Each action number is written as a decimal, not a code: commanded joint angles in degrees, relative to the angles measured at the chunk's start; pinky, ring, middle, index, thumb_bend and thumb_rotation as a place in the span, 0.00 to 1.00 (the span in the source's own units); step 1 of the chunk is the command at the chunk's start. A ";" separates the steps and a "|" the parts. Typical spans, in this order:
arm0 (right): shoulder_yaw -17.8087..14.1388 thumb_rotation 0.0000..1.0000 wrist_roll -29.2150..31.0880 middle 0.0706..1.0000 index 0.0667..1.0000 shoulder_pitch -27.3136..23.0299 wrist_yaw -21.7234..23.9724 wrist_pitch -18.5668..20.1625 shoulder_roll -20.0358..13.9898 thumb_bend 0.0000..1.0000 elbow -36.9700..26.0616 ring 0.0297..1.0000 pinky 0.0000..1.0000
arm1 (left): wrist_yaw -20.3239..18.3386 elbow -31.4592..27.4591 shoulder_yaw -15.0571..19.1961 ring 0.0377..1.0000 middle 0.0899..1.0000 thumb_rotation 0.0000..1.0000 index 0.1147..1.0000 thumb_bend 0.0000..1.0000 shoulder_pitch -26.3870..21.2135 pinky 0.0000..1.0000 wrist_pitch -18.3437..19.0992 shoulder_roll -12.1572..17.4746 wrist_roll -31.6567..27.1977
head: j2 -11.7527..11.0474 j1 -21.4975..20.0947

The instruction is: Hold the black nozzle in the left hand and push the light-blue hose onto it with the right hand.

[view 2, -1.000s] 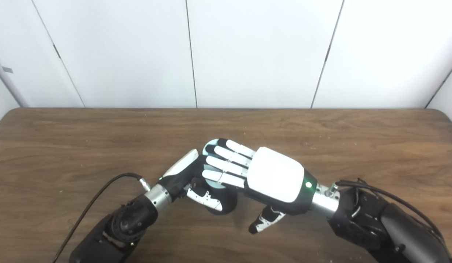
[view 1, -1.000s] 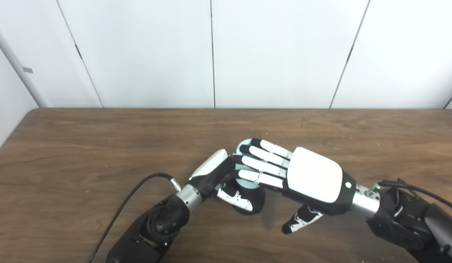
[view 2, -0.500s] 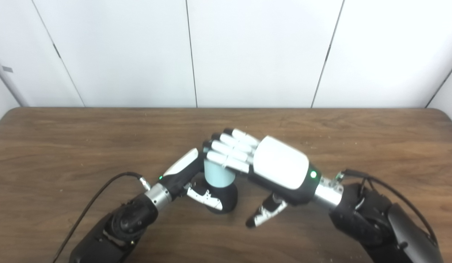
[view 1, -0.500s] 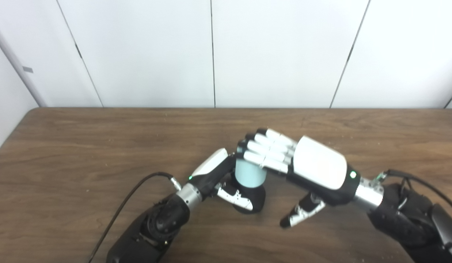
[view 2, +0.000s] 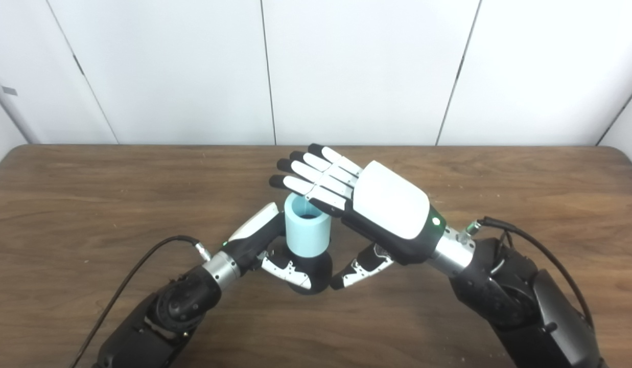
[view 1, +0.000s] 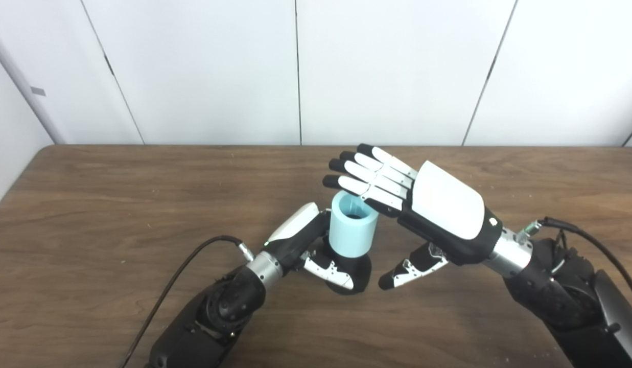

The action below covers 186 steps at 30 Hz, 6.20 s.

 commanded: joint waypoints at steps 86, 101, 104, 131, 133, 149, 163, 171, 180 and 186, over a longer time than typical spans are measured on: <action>7.34 0.16 -6.95 0.95 0.91 -2.22 2.13 -0.90 -8.91 0.74 0.64 0.99 1.00 | -5.15 2.77 -1.92 0.33 0.43 0.00 0.42 0.53 3.90 0.28 7.25 2.55 3.32 | 0.57 0.29; 9.39 0.16 -8.00 0.96 0.91 -1.27 -0.77 -0.90 -9.97 0.74 0.19 0.98 1.00 | -5.32 2.59 -2.26 0.33 0.42 0.00 0.42 0.53 3.78 0.27 7.34 2.81 3.68 | 0.70 0.24; 10.28 0.14 -8.20 0.96 0.91 -1.35 -2.16 -0.91 -10.42 0.73 -0.05 0.99 1.00 | -5.41 2.44 -2.28 0.33 0.42 0.00 0.42 0.53 3.74 0.27 7.56 2.77 3.83 | 0.68 0.27; 14.86 0.13 -7.16 0.93 0.89 -6.33 -7.65 -0.78 -11.96 0.73 2.96 0.98 1.00 | -5.47 2.64 -2.47 0.36 0.43 0.00 0.41 0.53 3.63 0.31 7.56 2.81 3.59 | 0.66 0.15; 13.07 0.15 -4.29 0.95 0.91 -5.64 -5.96 -0.35 -10.90 0.71 2.93 0.99 1.00 | -5.48 2.71 -2.44 0.36 0.43 0.00 0.42 0.53 3.63 0.30 7.49 2.80 3.49 | 0.65 0.13; 3.66 0.19 6.69 0.96 0.93 -0.75 5.28 1.05 -3.17 0.72 4.88 0.97 0.99 | -5.61 2.23 -2.33 0.35 0.43 0.00 0.42 0.53 3.70 0.29 7.94 2.73 3.44 | 0.69 0.37; 2.42 0.18 4.89 0.96 0.93 -0.45 8.85 -0.60 -2.99 0.72 4.22 0.97 0.94 | -5.90 2.01 -2.57 0.36 0.43 0.00 0.41 0.53 3.72 0.31 8.03 3.02 3.72 | 0.82 0.27; 3.78 0.18 2.18 0.94 0.91 -1.08 8.09 -0.88 -4.02 0.72 3.68 0.95 0.93 | -6.10 1.69 -2.69 0.36 0.43 0.00 0.41 0.53 3.71 0.31 8.61 3.12 3.84 | 0.99 0.30; 9.52 0.16 -4.22 0.93 0.87 -3.46 4.09 -0.89 -8.19 0.73 2.37 0.95 0.93 | -6.28 1.99 -2.67 0.37 0.43 0.00 0.41 0.53 3.61 0.32 8.24 3.21 3.44 | 1.00 0.28; 11.20 0.15 -5.59 0.92 0.86 -3.91 1.68 -0.90 -9.32 0.73 2.67 0.96 0.93 | -6.45 1.77 -2.56 0.36 0.43 0.00 0.41 0.53 3.68 0.31 8.27 3.30 3.17 | 1.04 0.24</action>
